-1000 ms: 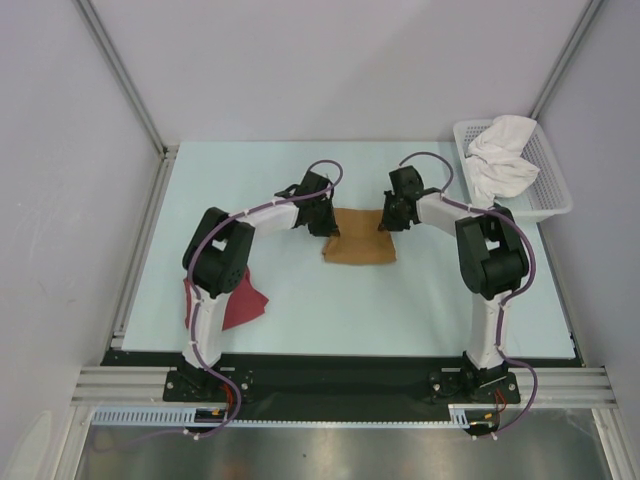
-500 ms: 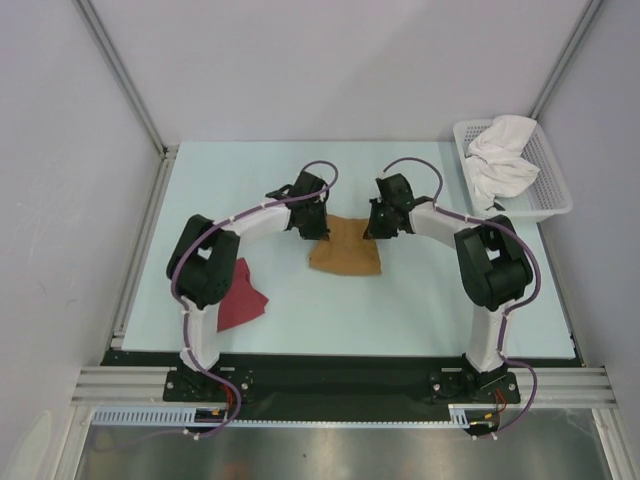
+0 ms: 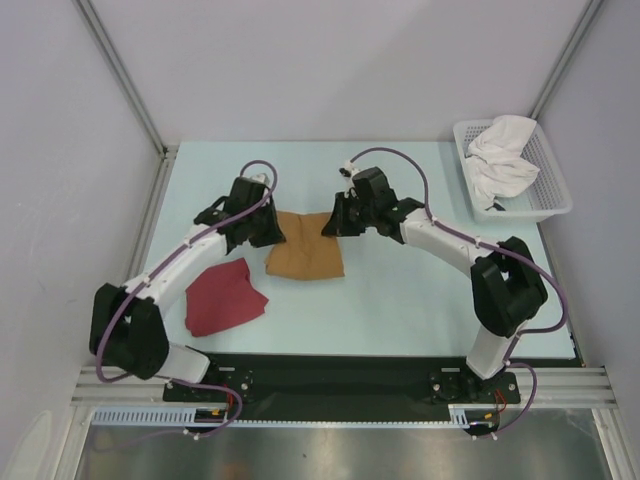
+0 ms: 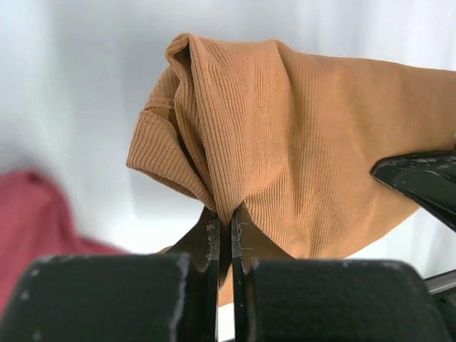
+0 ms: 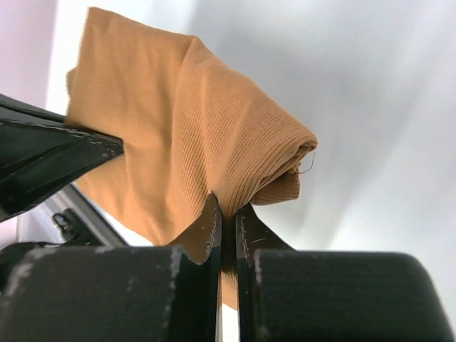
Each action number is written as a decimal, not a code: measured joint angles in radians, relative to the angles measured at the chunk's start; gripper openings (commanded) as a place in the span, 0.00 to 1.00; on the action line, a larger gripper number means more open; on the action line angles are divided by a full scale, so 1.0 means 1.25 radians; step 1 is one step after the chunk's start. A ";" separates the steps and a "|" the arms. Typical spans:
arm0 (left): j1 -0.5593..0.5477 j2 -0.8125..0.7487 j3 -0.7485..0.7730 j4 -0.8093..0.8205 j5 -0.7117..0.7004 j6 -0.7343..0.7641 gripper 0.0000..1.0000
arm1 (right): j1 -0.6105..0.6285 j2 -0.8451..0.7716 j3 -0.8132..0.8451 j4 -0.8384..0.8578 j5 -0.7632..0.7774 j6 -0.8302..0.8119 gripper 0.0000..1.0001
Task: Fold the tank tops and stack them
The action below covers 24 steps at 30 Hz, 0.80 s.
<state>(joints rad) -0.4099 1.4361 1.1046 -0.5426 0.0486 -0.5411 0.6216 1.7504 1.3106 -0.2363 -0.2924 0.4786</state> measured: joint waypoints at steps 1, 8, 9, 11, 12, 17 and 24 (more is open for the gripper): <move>0.009 -0.020 -0.010 -0.011 -0.002 0.000 0.00 | 0.013 0.000 0.009 -0.002 -0.003 0.003 0.00; 0.114 -0.250 -0.102 -0.121 -0.039 0.000 0.00 | 0.123 0.030 0.097 0.020 -0.017 0.037 0.00; 0.138 -0.284 -0.113 -0.139 -0.044 -0.001 0.00 | 0.139 0.041 0.109 0.028 -0.020 0.044 0.00; 0.186 -0.339 -0.129 -0.169 -0.057 -0.003 0.01 | 0.170 0.067 0.134 0.041 -0.024 0.057 0.00; 0.216 -0.363 -0.137 -0.185 -0.058 -0.004 0.00 | 0.184 0.085 0.147 0.047 -0.026 0.063 0.00; 0.330 -0.414 -0.172 -0.233 -0.056 -0.005 0.00 | 0.242 0.168 0.209 0.075 -0.032 0.097 0.00; 0.384 -0.416 -0.205 -0.305 -0.073 -0.012 0.00 | 0.286 0.229 0.228 0.114 -0.034 0.146 0.00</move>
<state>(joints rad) 0.0704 0.9165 0.8482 -0.9234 -0.0422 -0.5564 0.9791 2.0369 1.5959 -0.0933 -0.3351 0.6609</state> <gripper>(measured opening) 0.038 0.052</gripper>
